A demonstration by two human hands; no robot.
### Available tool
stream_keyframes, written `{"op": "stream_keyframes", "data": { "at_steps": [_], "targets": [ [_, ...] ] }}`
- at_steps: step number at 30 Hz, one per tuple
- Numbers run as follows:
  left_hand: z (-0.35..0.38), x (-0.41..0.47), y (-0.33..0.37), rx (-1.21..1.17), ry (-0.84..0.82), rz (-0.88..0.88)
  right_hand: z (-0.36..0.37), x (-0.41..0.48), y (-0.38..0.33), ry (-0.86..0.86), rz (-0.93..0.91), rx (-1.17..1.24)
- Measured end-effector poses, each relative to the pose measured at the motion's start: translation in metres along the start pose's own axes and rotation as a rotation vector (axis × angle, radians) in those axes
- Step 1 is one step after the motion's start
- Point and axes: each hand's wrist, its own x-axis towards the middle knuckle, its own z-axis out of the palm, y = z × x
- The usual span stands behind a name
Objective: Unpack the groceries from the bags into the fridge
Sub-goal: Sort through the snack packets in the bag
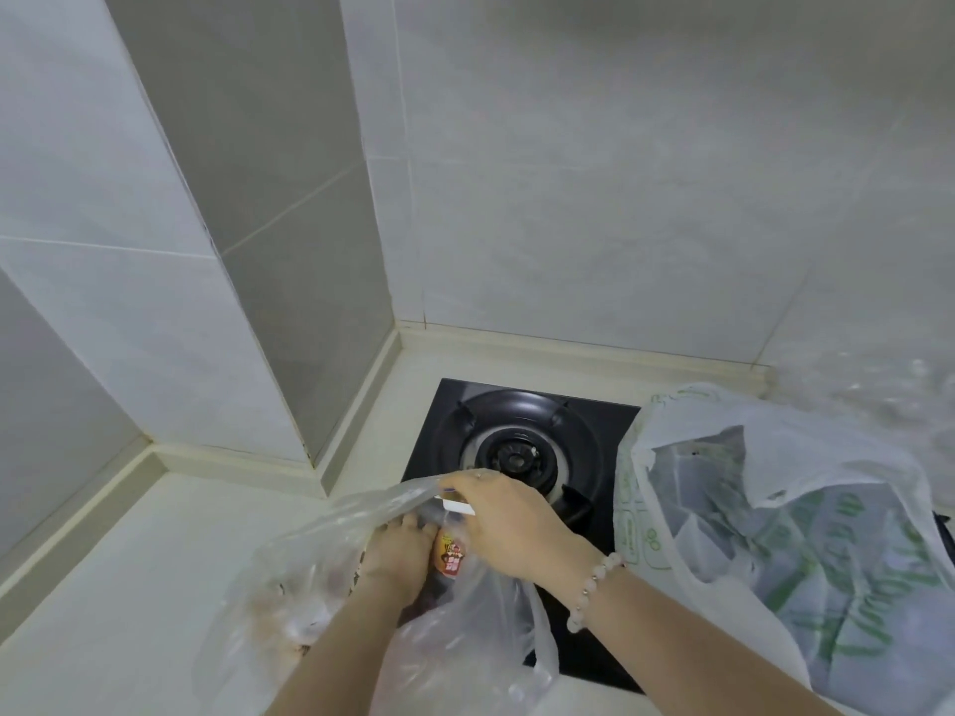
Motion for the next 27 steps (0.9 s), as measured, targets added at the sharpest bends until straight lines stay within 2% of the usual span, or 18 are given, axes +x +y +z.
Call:
{"op": "stream_keyframes", "data": {
  "at_steps": [4,10,14,20,24,27],
  "targets": [
    [0.0,-0.005,-0.007,0.033,0.065,0.029,-0.002,0.002,-0.001,-0.009,-0.002,-0.007],
    [-0.01,-0.03,-0.031,-0.109,0.262,0.084,0.0,0.009,-0.01,-0.008,-0.021,-0.004],
    [-0.029,-0.066,-0.046,-0.367,0.333,0.073,0.003,0.018,-0.026,0.041,-0.051,0.037],
    [-0.065,-0.132,-0.084,-0.633,0.492,-0.115,-0.01,0.033,-0.081,0.091,-0.152,0.113],
    [-0.077,-0.183,-0.117,-0.754,0.643,-0.321,-0.016,0.044,-0.128,0.118,-0.261,0.128],
    [-0.074,-0.223,-0.139,-0.828,0.695,-0.473,-0.008,0.052,-0.164,0.081,-0.364,0.089]
  ]
}}
